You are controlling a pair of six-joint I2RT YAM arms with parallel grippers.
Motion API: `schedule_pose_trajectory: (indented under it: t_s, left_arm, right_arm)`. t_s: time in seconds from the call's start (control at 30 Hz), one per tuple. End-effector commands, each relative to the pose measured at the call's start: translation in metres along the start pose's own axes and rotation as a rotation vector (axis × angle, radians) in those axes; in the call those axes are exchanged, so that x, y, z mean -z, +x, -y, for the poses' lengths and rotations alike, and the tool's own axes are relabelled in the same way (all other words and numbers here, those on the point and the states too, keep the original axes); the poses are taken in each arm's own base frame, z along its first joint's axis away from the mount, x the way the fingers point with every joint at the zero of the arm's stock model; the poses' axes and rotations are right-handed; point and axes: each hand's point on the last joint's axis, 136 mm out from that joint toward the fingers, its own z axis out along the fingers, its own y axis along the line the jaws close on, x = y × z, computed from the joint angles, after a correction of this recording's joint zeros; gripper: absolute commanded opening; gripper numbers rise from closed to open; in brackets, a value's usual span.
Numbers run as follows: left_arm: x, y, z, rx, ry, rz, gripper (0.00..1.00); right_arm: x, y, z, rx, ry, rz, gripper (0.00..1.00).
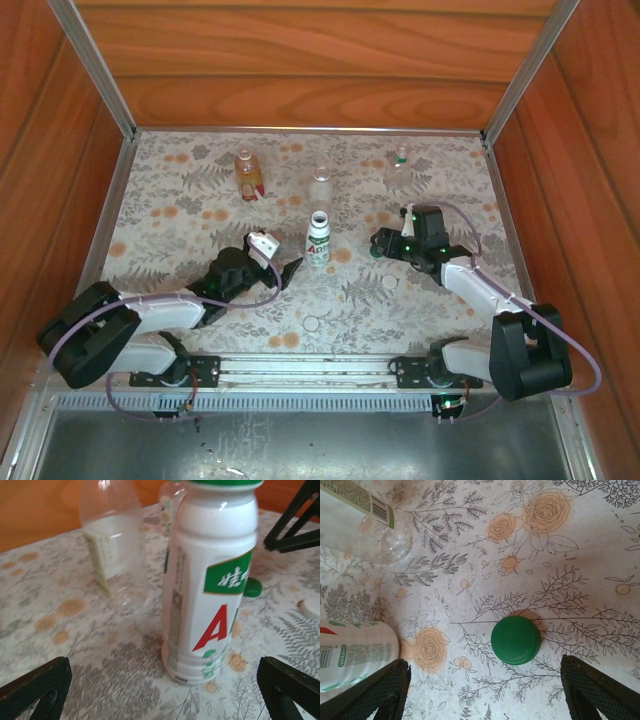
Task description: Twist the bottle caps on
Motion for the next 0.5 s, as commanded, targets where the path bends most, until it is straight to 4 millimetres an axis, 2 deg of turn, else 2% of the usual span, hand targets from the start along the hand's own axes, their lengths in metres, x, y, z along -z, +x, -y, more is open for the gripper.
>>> schedule_pose_trajectory:
  t_s: [0.0, 0.3, 0.47]
  left_arm:
    - [-0.004, -0.036, 0.021, -0.051, 0.149, 0.150, 1.00]
    - [-0.030, -0.050, 0.022, -0.013, 0.249, 0.259, 1.00]
    - [-0.048, -0.046, 0.015, -0.025, 0.270, 0.264, 1.00]
  right_arm:
    - [-0.001, 0.000, 0.002, 0.037, 0.042, -0.001, 0.83]
    - [0.002, 0.002, 0.007, 0.023, 0.086, -0.002, 0.83]
    - [0.006, 0.000, 0.007, 0.011, 0.091, 0.008, 0.83]
